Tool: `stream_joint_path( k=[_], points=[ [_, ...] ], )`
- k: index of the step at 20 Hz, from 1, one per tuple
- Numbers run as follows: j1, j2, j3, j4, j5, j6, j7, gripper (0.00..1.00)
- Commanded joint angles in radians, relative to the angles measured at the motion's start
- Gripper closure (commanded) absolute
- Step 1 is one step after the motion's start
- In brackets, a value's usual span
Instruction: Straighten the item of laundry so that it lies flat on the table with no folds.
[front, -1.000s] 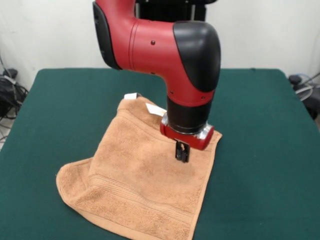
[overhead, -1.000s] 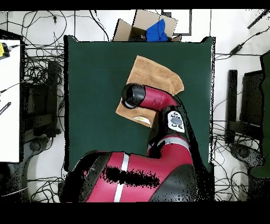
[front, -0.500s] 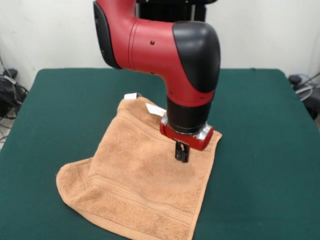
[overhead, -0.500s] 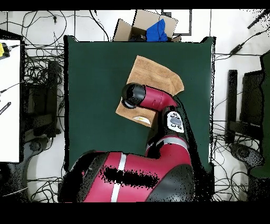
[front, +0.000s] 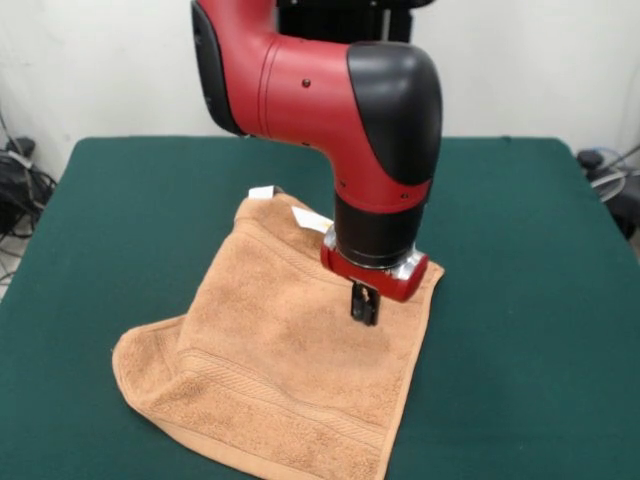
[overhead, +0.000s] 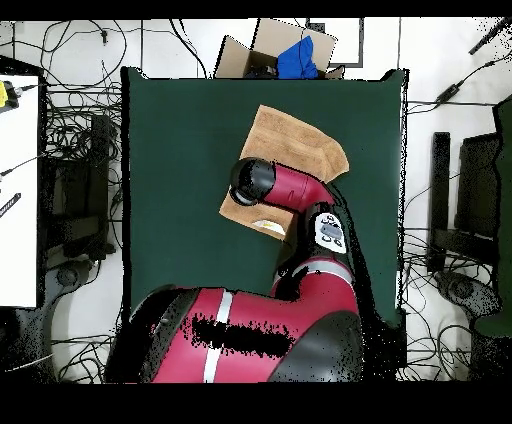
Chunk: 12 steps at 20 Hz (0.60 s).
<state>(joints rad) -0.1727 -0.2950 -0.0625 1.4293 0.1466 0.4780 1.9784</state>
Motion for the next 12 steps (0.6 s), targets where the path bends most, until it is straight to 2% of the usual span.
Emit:
stream_joint_path(
  k=[1,6,12],
  points=[
    [0.045,0.095,0.044,0.158,0.091,-0.14,0.322,1.0],
    [0.034,0.092,0.097,0.22,0.141,-0.206,0.316,1.0],
    [0.022,0.054,0.15,0.3,0.215,-0.215,0.308,1.0]
  ],
)
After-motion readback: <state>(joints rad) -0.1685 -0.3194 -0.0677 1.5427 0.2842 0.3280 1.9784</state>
